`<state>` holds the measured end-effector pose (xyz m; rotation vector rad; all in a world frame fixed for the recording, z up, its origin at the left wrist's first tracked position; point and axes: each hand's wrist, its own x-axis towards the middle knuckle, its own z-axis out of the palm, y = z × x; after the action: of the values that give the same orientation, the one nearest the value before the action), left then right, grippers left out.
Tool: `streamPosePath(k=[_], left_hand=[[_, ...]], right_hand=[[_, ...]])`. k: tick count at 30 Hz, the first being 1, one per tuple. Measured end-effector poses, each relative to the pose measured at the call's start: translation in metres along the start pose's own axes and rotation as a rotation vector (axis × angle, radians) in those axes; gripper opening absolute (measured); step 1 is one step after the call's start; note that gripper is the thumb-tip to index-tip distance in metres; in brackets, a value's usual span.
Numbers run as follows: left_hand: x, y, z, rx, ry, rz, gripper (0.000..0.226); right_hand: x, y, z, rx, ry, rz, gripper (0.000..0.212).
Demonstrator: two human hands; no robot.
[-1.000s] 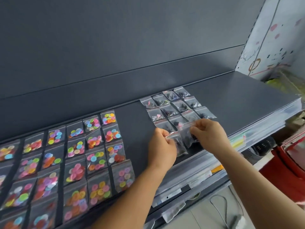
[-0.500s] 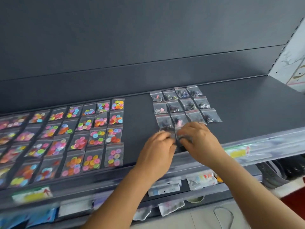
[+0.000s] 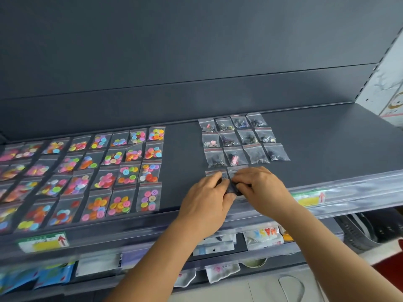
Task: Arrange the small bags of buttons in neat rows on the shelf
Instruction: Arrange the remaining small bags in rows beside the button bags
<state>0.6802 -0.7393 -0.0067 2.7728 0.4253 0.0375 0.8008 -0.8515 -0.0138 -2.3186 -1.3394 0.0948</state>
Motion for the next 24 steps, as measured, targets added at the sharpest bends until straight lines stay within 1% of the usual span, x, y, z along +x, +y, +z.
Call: streamPosePath(k=[7, 9, 12, 18, 24], left_hand=[[-0.001, 0.001, -0.01, -0.056, 0.027, -0.047, 0.049], [-0.002, -0.002, -0.015, -0.043, 0.043, -0.075, 0.052], [-0.009, -0.011, -0.025, -0.004, 0.081, -0.124, 0.054], [-0.043, -0.05, -0.047, -0.005, 0.178, -0.253, 0.053], [-0.094, -0.113, -0.072, 0.002, 0.289, -0.385, 0.055]], right_hand=[[0.001, -0.007, -0.005, 0.04, 0.045, 0.062, 0.015], [0.002, -0.012, -0.006, 0.027, 0.076, 0.069, 0.023], [0.009, -0.023, -0.006, -0.014, 0.076, 0.018, 0.038], [0.032, -0.074, 0.01, 0.004, -0.003, -0.089, 0.054], [0.057, -0.15, 0.042, 0.002, -0.062, -0.224, 0.056]])
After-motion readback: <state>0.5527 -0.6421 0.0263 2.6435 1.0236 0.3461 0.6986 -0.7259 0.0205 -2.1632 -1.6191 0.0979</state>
